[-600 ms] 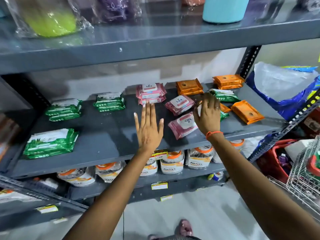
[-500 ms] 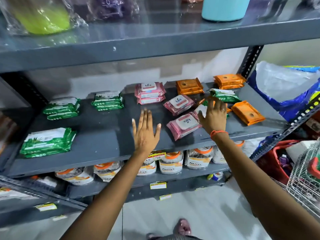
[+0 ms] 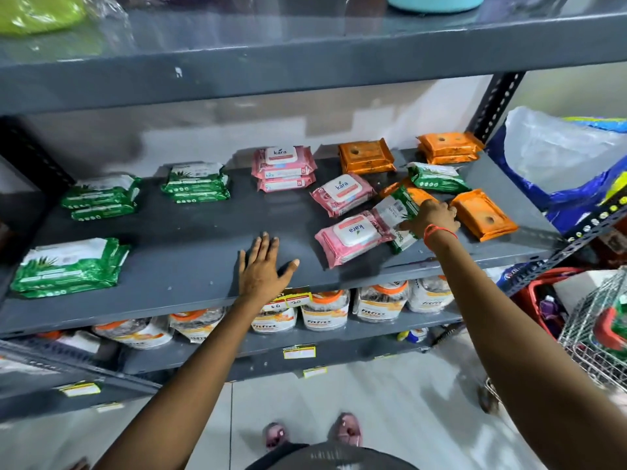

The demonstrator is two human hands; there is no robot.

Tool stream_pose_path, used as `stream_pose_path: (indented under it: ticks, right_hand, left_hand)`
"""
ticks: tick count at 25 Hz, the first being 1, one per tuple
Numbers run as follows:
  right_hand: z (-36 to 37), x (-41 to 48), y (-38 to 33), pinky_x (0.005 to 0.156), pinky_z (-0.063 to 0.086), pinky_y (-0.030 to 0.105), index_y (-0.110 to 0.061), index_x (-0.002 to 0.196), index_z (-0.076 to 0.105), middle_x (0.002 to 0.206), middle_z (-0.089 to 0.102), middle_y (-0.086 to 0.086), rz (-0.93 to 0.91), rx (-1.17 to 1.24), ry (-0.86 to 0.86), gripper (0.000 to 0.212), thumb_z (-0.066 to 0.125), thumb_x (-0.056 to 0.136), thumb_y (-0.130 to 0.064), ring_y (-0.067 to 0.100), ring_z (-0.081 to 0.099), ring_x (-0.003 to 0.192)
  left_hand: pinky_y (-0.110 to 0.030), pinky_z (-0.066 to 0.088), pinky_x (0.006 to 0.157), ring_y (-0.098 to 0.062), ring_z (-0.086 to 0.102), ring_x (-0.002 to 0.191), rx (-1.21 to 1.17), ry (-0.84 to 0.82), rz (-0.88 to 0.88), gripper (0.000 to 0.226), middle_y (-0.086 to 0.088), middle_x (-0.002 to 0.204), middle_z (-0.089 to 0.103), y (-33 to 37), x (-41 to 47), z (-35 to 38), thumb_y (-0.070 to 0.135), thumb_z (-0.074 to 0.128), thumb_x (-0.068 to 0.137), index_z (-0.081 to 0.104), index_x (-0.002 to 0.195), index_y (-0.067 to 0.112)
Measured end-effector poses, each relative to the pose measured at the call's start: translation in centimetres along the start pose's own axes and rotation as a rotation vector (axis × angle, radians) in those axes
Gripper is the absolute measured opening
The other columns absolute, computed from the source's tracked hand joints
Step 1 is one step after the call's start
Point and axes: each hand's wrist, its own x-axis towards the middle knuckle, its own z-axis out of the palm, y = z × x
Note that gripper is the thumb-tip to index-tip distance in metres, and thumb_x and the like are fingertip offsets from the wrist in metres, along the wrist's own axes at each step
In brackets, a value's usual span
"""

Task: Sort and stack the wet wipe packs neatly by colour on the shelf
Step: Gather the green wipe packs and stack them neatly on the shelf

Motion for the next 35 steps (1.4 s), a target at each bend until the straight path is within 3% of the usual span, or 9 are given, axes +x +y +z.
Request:
stream_pose_path:
  ticks: [7,12,16,21,23,27,32,33,35]
  right_hand:
    - [-1.0,-0.8,-1.1,0.094,0.048,0.043,0.001,0.126,0.044,0.129,0.056,0.023,0.001,0.129,-0.035,0.065,0.076,0.076,-0.025,0.039,0.054,0.118]
    - [-3.2,-2.4,-4.6,0.089,0.052,0.044,0.0,0.123,0.048,0.124,0.058,0.023,-0.157,0.109,0.197,0.056,0.071,0.079,-0.027,0.039,0.058,0.111]
    - [-1.7,-4.9,-9.4,0.081,0.057,0.044,-0.001,0.115,0.061,0.117,0.067,0.022,-0.285,0.554,0.005,0.035,0.066,0.086,-0.021,0.036,0.067,0.1]
    - [5.8,-9.8,-16.1,0.041,0.05,0.023,-0.002,0.129,0.046,0.131,0.057,0.023,-0.08,1.05,-0.444,0.035,0.051,0.096,-0.015,0.025,0.056,0.093]
    - [8.5,-11.8,-18.2,0.036,0.051,0.02,0.0,0.132,0.037,0.137,0.051,0.022,0.011,1.15,-0.512,0.037,0.047,0.098,-0.012,0.025,0.056,0.099]
    - [11.8,-16.0,-21.5,0.091,0.055,0.04,0.001,0.133,0.038,0.134,0.051,0.019,0.219,1.314,-0.617,0.035,0.038,0.099,-0.001,0.036,0.054,0.12]
    - [12.4,-19.5,-22.9,0.058,0.051,0.024,-0.009,0.086,0.056,0.079,0.056,0.004,-0.005,0.966,-0.978,0.017,0.045,0.098,-0.006,0.016,0.056,0.063]
    - [12.3,-19.2,-23.0,0.055,0.053,0.024,-0.009,0.078,0.059,0.08,0.059,0.007,-0.094,0.881,-0.937,0.022,0.046,0.097,-0.007,0.016,0.061,0.06]
    - [11.9,-17.5,-23.3,0.073,0.057,0.028,-0.006,0.089,0.068,0.097,0.069,0.013,-0.418,0.526,-0.526,0.017,0.053,0.092,-0.013,0.019,0.07,0.081]
  left_hand:
    - [-0.046,0.005,0.12,-0.016,0.008,0.146,0.012,0.039,0.101,0.057,-0.001,0.159,0.012,-4.0,-1.1,-0.6,0.051,0.026,0.096,0.02,0.146,0.023]
    - [-0.045,0.01,0.119,-0.019,0.015,0.145,0.07,0.126,0.099,0.088,-0.003,0.157,0.019,-7.1,-3.3,-1.3,0.07,-0.01,0.08,0.024,0.145,0.022]
    - [-0.045,0.011,0.119,-0.021,0.016,0.145,0.055,0.152,0.009,0.083,-0.005,0.156,0.021,-8.4,-3.8,-1.9,0.067,-0.004,0.082,0.025,0.145,0.022]
    - [-0.044,0.01,0.119,-0.021,0.016,0.145,0.076,0.16,-0.061,0.091,-0.006,0.156,0.022,-11.6,-4.9,-2.6,0.069,-0.015,0.079,0.022,0.146,0.019]
    - [-0.044,0.012,0.119,-0.021,0.016,0.145,0.109,0.161,-0.092,0.091,-0.006,0.156,0.022,-13.8,-5.8,-3.0,0.07,-0.013,0.08,0.02,0.146,0.017]
    - [-0.045,0.016,0.118,-0.022,0.019,0.144,0.148,0.169,-0.151,0.091,-0.009,0.156,0.022,-17.2,-7.6,-3.4,0.073,0.0,0.082,0.02,0.146,0.012]
    - [-0.042,0.01,0.119,-0.021,0.011,0.146,0.214,0.112,-0.119,0.113,-0.009,0.158,0.011,-18.2,-8.2,-3.7,0.088,0.011,0.067,0.008,0.147,0.008]
    - [-0.041,0.009,0.119,-0.021,0.009,0.146,0.23,0.104,-0.123,0.117,-0.009,0.158,0.01,-18.2,-8.1,-3.7,0.09,0.012,0.064,0.006,0.147,0.007]
    - [-0.04,0.006,0.119,-0.021,0.006,0.146,0.256,0.074,-0.127,0.123,-0.009,0.159,0.006,-18.2,-8.0,-3.7,0.093,0.01,0.059,0.002,0.147,0.006]
